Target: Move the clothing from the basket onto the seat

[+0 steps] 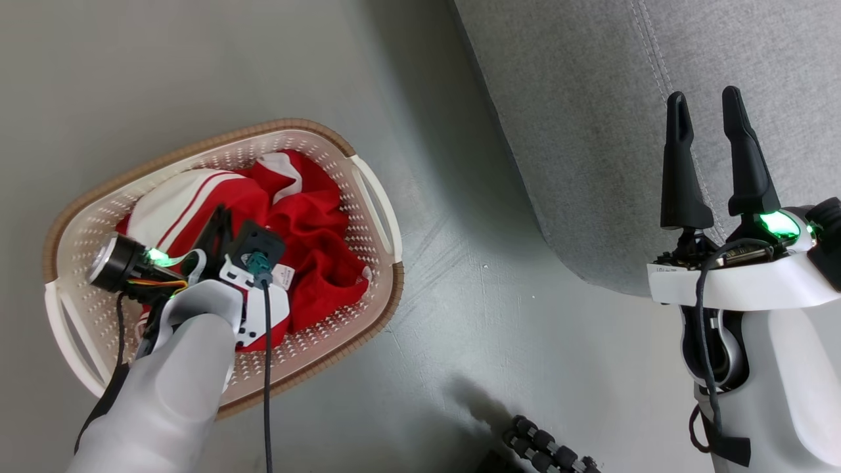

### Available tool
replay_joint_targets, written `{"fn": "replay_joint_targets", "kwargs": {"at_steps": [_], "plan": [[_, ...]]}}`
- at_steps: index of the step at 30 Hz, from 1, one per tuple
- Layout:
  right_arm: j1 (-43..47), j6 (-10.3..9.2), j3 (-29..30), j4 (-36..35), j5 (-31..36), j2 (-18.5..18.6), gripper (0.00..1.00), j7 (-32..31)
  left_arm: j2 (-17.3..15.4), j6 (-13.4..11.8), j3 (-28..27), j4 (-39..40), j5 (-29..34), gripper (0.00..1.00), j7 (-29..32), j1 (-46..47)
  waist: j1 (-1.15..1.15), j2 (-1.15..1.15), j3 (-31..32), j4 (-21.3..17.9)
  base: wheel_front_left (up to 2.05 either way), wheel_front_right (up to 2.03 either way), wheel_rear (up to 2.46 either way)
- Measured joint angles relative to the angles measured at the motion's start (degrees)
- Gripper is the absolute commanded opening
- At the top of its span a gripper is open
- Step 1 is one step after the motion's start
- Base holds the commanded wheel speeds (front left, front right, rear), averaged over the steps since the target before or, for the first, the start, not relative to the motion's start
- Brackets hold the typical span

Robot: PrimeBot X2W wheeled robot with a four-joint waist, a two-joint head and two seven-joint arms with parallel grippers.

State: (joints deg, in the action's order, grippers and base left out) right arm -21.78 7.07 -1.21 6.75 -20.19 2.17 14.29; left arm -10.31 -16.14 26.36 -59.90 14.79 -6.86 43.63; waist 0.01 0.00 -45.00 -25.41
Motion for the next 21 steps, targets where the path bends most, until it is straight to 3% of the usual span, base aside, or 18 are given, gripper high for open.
{"fn": "replay_joint_targets", "kwargs": {"at_steps": [21], "plan": [[-0.6,0.0,2.7,0.7,4.2,0.0,1.0,0.0,2.5,0.0,-1.8,8.9,-4.7,0.0,-6.6,-2.5,0.0,0.0,4.9,4.4,0.0,0.0,0.0]]}}
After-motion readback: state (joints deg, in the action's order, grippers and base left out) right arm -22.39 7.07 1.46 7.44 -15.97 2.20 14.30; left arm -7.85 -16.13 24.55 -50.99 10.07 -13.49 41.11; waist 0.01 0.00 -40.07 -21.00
